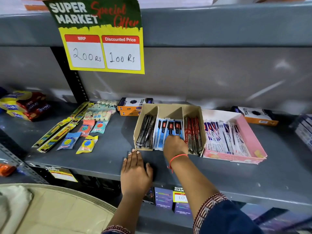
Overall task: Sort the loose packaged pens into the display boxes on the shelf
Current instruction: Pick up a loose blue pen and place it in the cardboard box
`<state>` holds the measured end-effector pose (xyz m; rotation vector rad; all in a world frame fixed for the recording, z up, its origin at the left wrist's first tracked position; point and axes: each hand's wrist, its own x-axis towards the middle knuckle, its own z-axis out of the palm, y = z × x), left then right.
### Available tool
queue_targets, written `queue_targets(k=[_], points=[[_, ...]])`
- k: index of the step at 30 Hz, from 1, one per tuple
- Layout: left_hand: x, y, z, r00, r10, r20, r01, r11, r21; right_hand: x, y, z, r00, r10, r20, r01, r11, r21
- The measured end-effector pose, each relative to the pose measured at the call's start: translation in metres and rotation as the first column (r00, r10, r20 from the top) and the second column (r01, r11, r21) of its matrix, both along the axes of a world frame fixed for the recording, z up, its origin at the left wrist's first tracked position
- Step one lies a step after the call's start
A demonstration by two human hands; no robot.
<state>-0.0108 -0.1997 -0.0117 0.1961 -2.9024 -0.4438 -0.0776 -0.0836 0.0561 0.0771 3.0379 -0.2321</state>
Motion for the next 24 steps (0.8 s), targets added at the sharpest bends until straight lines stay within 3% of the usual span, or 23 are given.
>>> queue_targets(k=[5, 9, 13, 16, 19, 24], points=[[0.001, 0.000, 0.000, 1.000, 0.007, -0.006, -0.007, 1.000, -0.006, 0.013, 0.000, 0.007, 0.996, 0.044, -0.079, -0.048, 0.998, -0.038], [0.002, 0.002, 0.002, 0.999, 0.008, -0.041, -0.007, 1.000, 0.018, 0.029, 0.018, 0.029, 0.961, 0.090, -0.262, -0.130, 0.982, -0.138], [0.004, 0.006, 0.006, 0.999, 0.034, 0.002, -0.034, 0.999, 0.008, 0.031, 0.072, 0.044, 0.911, -0.162, -0.380, 0.026, 0.941, -0.338], [0.002, 0.013, 0.008, 0.995, 0.089, 0.043, -0.091, 0.995, 0.039, 0.027, 0.124, 0.042, 0.880, -0.324, -0.348, 0.190, 0.911, -0.366], [0.003, 0.041, 0.011, 0.990, 0.126, 0.065, -0.129, 0.991, 0.047, 0.023, 0.166, 0.032, 0.902, -0.390, -0.187, 0.323, 0.895, -0.307], [0.006, 0.111, 0.008, 0.994, 0.018, 0.112, -0.024, 0.998, 0.052, 0.021, 0.195, 0.013, 0.915, -0.404, -0.006, 0.391, 0.889, -0.238]])
